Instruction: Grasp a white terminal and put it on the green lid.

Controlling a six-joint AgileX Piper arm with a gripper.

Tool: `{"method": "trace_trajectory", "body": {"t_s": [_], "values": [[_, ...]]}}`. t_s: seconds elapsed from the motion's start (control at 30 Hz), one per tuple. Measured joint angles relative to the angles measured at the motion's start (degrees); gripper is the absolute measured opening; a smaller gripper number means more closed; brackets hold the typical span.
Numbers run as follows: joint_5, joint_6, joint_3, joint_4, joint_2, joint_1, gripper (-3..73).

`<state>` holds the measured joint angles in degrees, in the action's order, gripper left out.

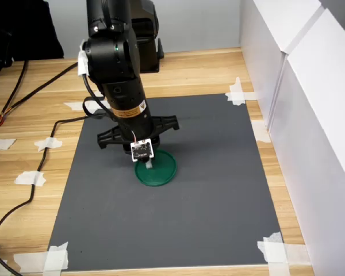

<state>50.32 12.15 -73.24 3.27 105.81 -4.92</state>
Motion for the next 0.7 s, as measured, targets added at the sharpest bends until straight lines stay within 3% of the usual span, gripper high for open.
{"method": "trace_trajectory", "body": {"t_s": [0.2,0.4,0.5,0.7], "values": [[-0.3,0.0,0.0,0.4,0.1,0.0,48.3],[-0.3,-0.8,0.0,0.2,-4.0,0.0,55.0],[-0.5,-1.0,0.2,-1.7,-8.6,0.0,48.7],[-9.2,-6.5,6.7,-2.9,-21.8,3.7,14.0]]}}
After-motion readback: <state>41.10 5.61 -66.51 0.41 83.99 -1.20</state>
